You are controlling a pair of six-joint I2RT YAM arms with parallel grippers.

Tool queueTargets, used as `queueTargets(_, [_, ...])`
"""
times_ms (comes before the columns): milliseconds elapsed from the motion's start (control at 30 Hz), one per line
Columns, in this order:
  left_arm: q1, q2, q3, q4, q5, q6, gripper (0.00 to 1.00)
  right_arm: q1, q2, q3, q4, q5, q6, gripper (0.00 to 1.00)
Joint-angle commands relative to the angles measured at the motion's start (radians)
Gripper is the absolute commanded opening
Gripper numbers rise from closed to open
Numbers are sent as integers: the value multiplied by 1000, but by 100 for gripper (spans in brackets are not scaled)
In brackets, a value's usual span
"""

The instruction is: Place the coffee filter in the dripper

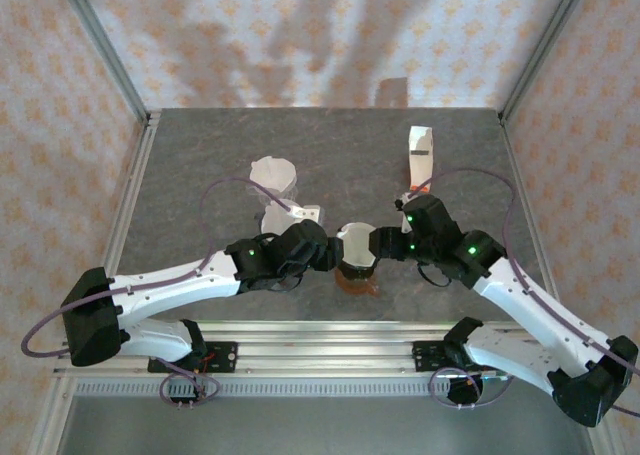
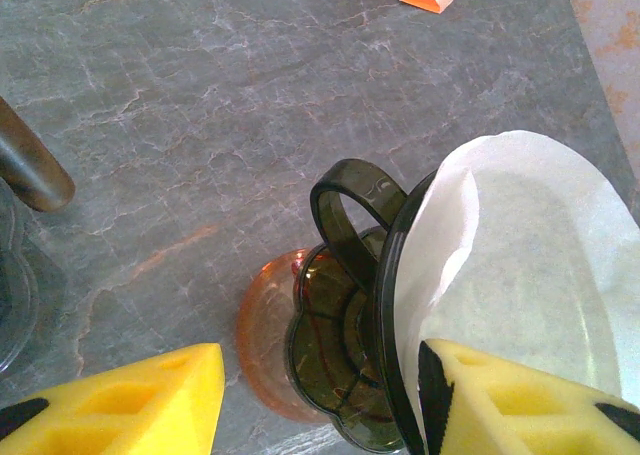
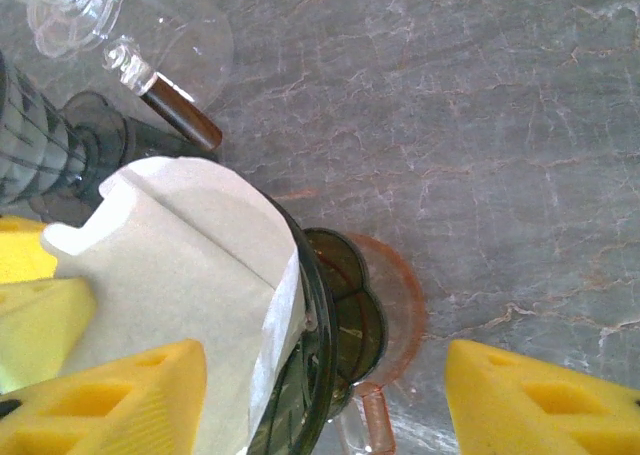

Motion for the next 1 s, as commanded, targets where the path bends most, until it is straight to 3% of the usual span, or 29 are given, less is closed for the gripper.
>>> queueTargets(0, [8, 2, -8, -18, -18, -4, 55, 1, -11, -18, -13, -9, -6, 56])
queueTargets(167, [8, 6, -7, -18, -20, -4, 55, 7, -6, -15, -18, 0, -9, 39])
queueTargets(300, [8, 7, -7, -15, -19, -5, 55, 14, 5, -16, -17, 2, -9, 33])
queueTargets(967, [8, -8, -24, 11, -12, -17, 63, 41, 40, -27, -22, 35, 3, 27])
